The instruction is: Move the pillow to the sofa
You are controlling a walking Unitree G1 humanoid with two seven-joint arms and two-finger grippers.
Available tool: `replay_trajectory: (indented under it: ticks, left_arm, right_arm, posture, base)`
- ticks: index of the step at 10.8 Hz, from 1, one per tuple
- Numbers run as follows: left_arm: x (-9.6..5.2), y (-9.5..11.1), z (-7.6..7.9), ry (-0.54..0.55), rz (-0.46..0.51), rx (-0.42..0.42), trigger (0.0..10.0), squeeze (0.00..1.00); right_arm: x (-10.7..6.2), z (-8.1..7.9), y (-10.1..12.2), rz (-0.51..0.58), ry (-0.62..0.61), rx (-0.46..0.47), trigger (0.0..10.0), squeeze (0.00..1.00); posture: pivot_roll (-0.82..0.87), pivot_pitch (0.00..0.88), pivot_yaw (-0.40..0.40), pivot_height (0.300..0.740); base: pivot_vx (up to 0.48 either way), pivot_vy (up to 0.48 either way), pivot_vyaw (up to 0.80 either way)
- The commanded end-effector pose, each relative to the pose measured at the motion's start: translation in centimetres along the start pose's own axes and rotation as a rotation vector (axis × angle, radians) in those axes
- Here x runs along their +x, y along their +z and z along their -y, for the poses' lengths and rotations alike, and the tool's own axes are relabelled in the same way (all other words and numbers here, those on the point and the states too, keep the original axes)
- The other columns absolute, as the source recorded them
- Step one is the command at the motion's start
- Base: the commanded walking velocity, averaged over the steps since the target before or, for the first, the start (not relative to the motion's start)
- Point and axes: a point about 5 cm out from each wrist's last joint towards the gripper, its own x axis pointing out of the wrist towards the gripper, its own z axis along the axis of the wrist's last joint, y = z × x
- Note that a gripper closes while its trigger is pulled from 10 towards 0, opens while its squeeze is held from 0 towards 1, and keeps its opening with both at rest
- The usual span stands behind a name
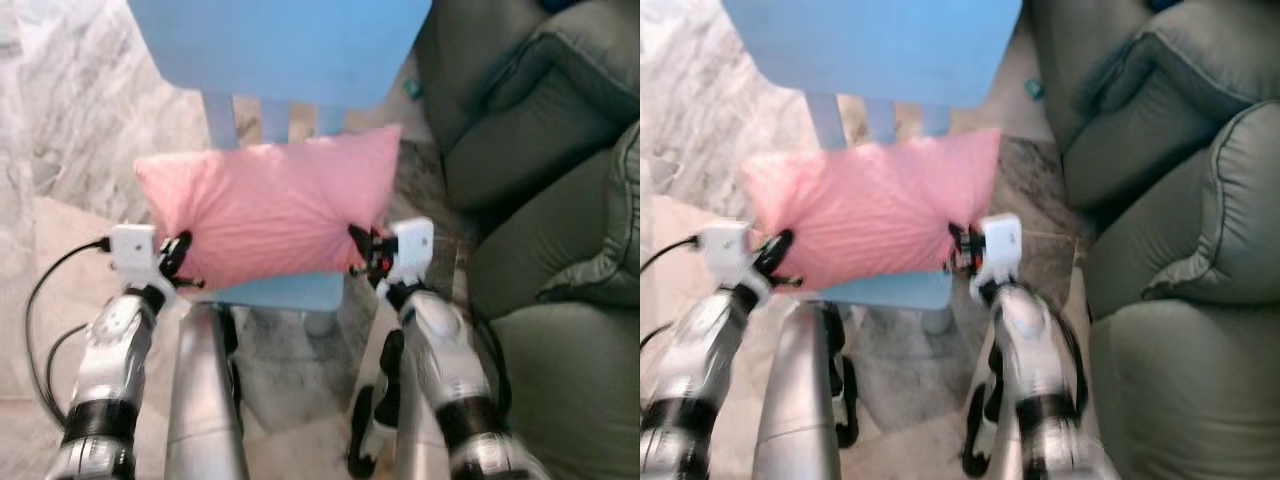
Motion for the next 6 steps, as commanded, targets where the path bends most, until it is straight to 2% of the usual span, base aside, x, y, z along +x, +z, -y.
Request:
replay_trajectory:
  ticks: [1, 5, 6]
  left_arm:
    - [-0.9, 0.9, 0.2, 0.009, 0.048, 0.027, 0.0, 0.00]
    - [-2.1, 2.5, 2.7, -0.052, 0.068, 0.023, 0.0, 0.00]
    - [-2.1, 2.4, 3.0, -0.049, 0.065, 0.007, 0.0, 0.00]
  right_arm:
    - [-0.8, -0.1, 1.1, 0.043, -0.025, -0.015, 0.0, 0.00]
    - [-4.3, 1.3, 2.8, 0.065, -0.212, -0.069, 0.0, 0.00]
    - [-4.8, 1.7, 3.1, 0.076, -0.265, -0.052, 0.0, 0.00]
  posture:
    - [-0.01, 0.222, -0.038, 0.540]
    - [-0.03, 0.144, -0.010, 0.540]
    - [-0.04, 0.134, -0.010, 0.540]
  base:
    - [0.000, 0.000, 0.00]
    - [0.000, 0.000, 0.00]
    - [0.000, 0.000, 0.00]
